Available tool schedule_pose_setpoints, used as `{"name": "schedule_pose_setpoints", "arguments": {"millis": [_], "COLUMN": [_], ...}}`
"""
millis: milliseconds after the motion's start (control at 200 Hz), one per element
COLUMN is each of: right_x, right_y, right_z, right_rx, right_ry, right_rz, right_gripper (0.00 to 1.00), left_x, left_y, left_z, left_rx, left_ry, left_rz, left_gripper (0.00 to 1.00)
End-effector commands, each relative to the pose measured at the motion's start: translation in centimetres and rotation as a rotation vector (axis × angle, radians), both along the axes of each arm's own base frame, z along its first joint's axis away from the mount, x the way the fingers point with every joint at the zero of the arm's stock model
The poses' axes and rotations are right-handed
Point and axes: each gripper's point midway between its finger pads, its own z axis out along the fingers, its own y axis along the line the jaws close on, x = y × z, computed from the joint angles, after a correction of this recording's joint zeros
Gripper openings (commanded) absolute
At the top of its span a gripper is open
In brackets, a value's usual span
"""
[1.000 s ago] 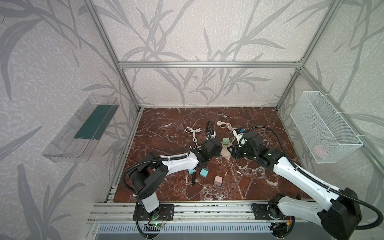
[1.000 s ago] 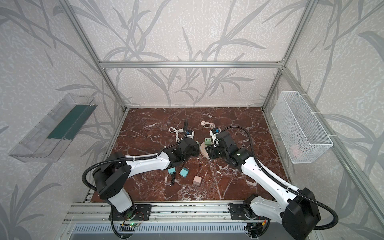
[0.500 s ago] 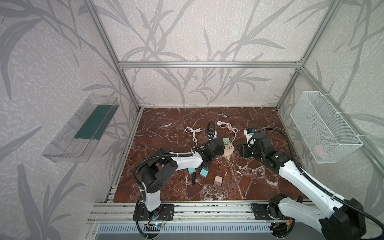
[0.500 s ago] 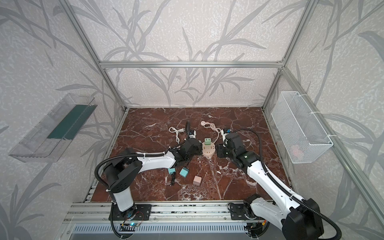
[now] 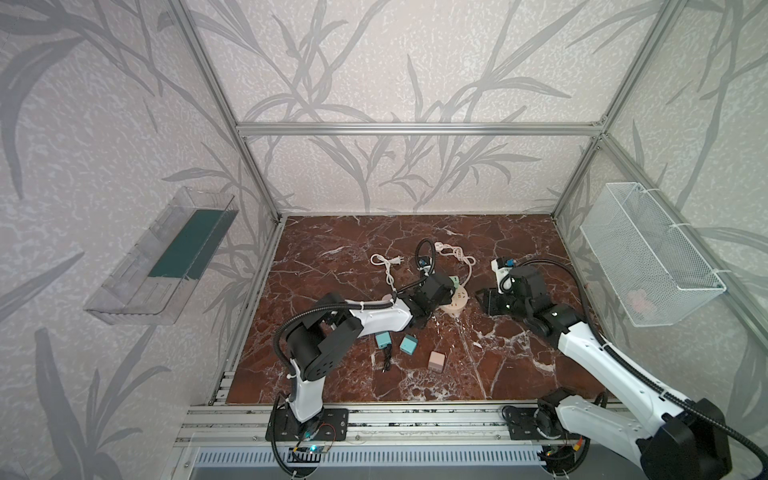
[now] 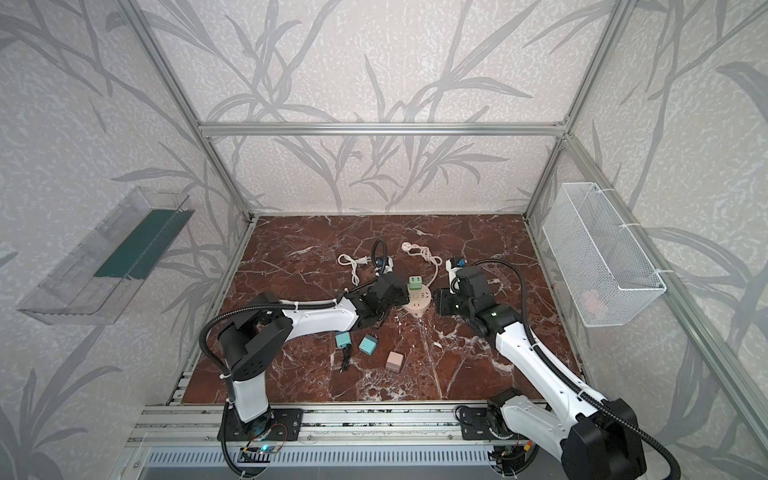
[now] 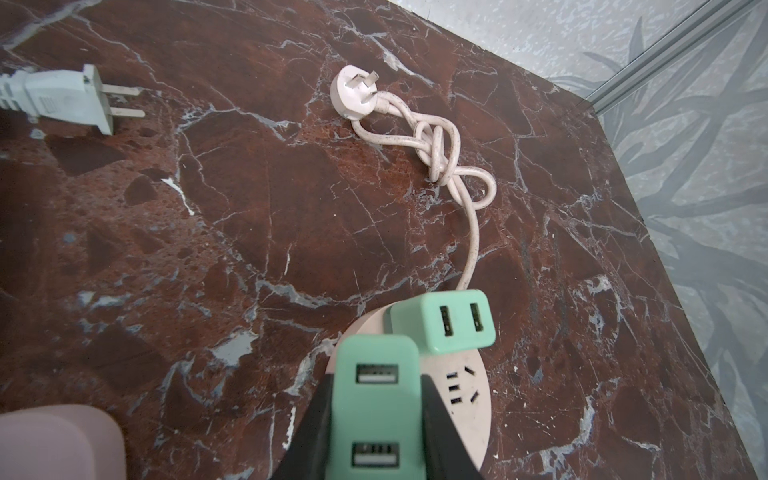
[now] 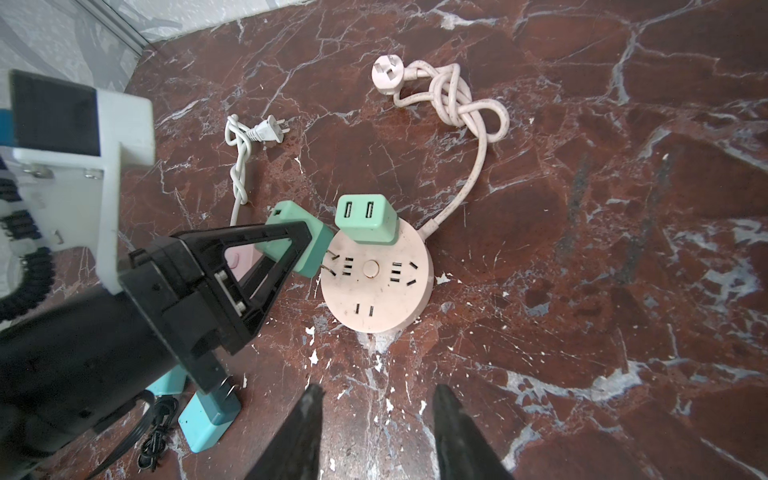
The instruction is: Insert the plug
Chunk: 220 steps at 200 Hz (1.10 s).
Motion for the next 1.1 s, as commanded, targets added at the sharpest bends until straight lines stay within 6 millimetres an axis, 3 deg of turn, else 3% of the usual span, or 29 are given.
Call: {"name": "schedule_pose_setpoints", "arguments": {"millis": [0,1095], "right_x": [0.0,-0.3], "right_y": [0.2,0.6], "right_z": [0.8,0.6], "right_rx": [0.035,0.069], "right_ry": [-0.026,-0.019], "right_rz": [0.007,0.020], "right_gripper": [0.44,0.43], "left_x": [0.7,0.4], "left_y": [0.2,-0.7], "left_z": [0.0,-1.2], "left_rx": [0.000,0.021], "left_ry": [0.001,0.041], "left_rz": [0.050,0.069], "left_gripper": [0.00,0.00]}}
